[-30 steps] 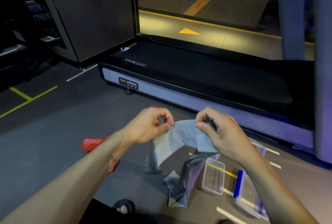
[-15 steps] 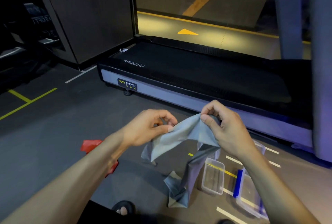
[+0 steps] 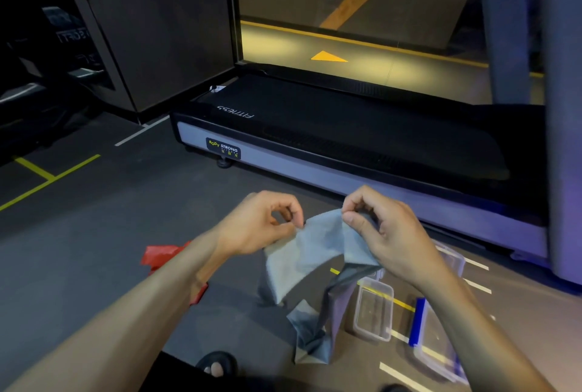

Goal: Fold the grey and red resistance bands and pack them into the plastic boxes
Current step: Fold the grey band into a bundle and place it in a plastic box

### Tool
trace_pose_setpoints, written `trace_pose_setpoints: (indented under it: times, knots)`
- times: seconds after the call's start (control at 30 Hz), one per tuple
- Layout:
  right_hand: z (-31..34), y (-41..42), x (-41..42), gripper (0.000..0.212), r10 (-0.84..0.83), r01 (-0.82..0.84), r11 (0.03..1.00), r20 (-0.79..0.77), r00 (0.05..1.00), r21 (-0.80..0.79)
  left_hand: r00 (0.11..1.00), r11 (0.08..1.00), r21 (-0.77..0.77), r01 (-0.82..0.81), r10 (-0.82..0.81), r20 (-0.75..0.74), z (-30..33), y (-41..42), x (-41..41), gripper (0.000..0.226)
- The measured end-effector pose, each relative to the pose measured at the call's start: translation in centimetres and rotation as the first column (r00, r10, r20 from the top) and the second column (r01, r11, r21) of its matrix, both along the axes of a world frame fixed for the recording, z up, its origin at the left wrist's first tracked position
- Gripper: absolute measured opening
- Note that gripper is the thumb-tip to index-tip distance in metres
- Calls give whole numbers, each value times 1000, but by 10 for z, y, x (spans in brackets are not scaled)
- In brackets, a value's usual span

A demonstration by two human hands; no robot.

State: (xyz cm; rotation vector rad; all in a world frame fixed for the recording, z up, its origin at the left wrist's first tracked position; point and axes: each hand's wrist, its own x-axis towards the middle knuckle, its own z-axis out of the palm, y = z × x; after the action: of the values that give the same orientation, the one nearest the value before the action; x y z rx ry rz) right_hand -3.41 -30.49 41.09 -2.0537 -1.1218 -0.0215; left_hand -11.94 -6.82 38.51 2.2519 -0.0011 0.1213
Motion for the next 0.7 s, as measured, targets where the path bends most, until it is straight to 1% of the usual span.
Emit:
trace_pose_setpoints:
  times: [0.13,0.3,0.53,0.6,0.7]
  knots:
    - [0,1,-2,16,46,-46,999,33,998,-13,991,989,75,-128,125,50,0,0,3,24]
    - [-3,1,-1,16,51,-49,999,51,997,-23,978,971,137,-196,184,97,-3,-3,7,30]
    - [-5,1,0,14,37,-35,999,56,998,-32,978,971,151,-183,163,130,-3,-9,6,27]
    - [-6,1,1,14,29,-27,999,51,998,-37,978,972,147,-186,169,122,-2,-9,5,27]
    - [-7,1,2,15,23,-22,999,51,998,-38,981,965,188,-180,164,100,-3,-7,6,29]
